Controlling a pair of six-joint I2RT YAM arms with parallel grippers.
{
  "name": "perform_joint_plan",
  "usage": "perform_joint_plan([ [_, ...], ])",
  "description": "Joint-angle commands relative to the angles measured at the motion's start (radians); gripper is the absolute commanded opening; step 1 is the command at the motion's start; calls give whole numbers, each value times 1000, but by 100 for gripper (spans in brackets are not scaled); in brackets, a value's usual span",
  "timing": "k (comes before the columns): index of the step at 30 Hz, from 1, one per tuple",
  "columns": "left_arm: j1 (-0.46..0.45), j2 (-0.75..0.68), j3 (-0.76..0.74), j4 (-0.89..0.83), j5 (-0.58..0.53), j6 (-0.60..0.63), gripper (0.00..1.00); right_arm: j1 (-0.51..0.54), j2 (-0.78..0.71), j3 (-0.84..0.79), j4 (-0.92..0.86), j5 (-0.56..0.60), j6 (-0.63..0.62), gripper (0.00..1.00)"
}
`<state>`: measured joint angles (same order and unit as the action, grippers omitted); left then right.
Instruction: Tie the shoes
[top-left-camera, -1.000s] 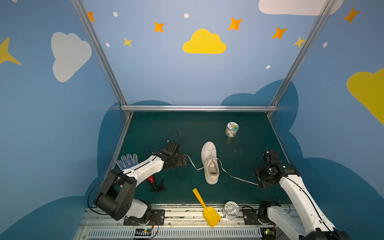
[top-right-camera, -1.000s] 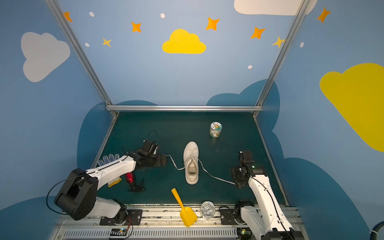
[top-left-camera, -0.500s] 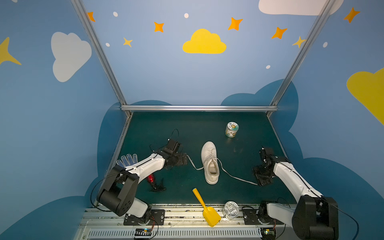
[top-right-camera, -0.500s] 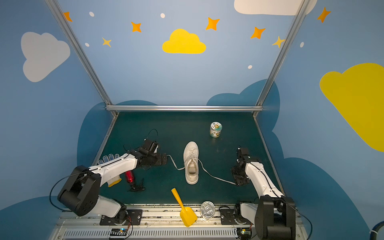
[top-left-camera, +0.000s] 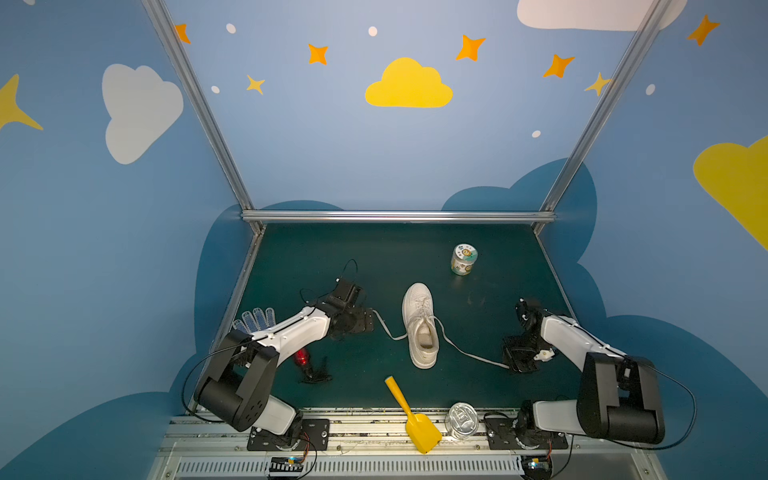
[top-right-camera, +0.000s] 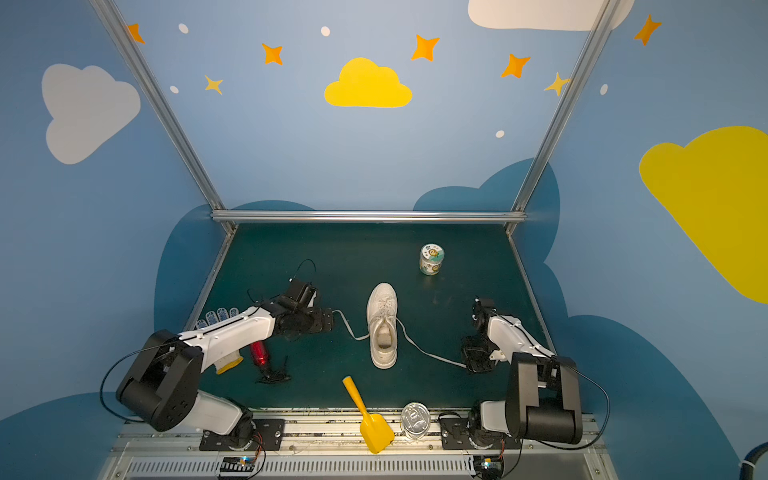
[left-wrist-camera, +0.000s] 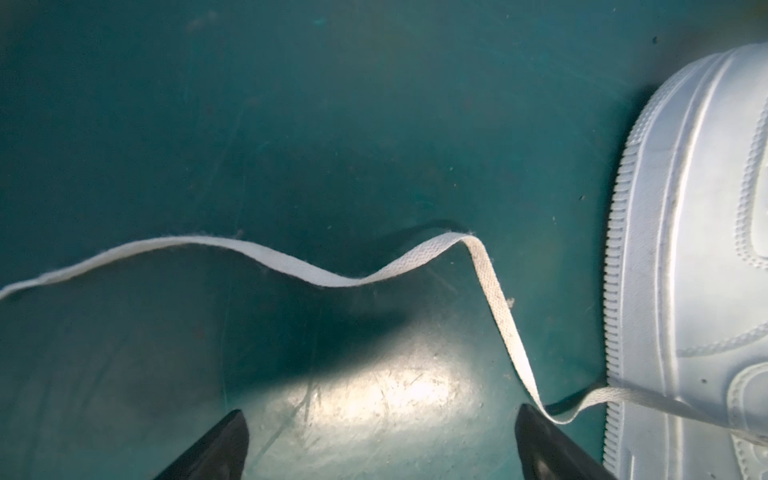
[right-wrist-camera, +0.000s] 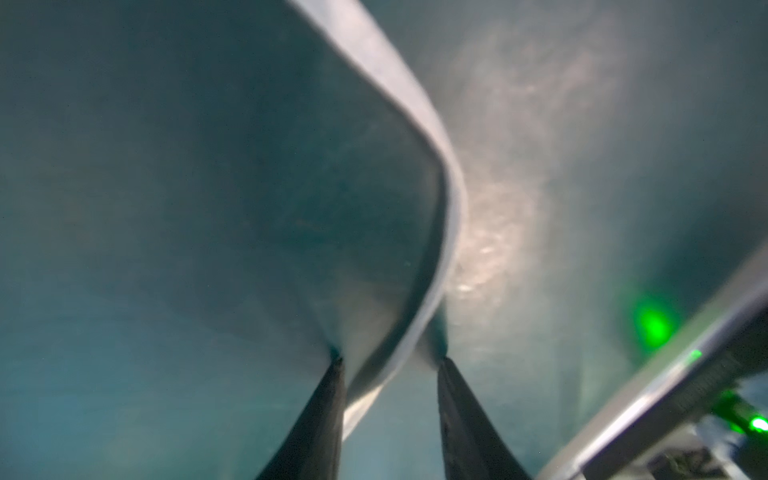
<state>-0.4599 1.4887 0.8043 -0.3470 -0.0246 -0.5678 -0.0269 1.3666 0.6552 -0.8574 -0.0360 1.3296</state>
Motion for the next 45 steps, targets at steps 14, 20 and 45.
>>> perform_joint_plan([
  [14,7,-20,33,-65,-9,14,99,-35,-14,-25,17,-7,-10,0],
  [20,13,-41,34,-80,-11,17,99,-39,-160,106,-43,34,-122,0],
  [45,131,-256,-76,-116,41,10,99,560,167,901,144,-152,-1020,0],
])
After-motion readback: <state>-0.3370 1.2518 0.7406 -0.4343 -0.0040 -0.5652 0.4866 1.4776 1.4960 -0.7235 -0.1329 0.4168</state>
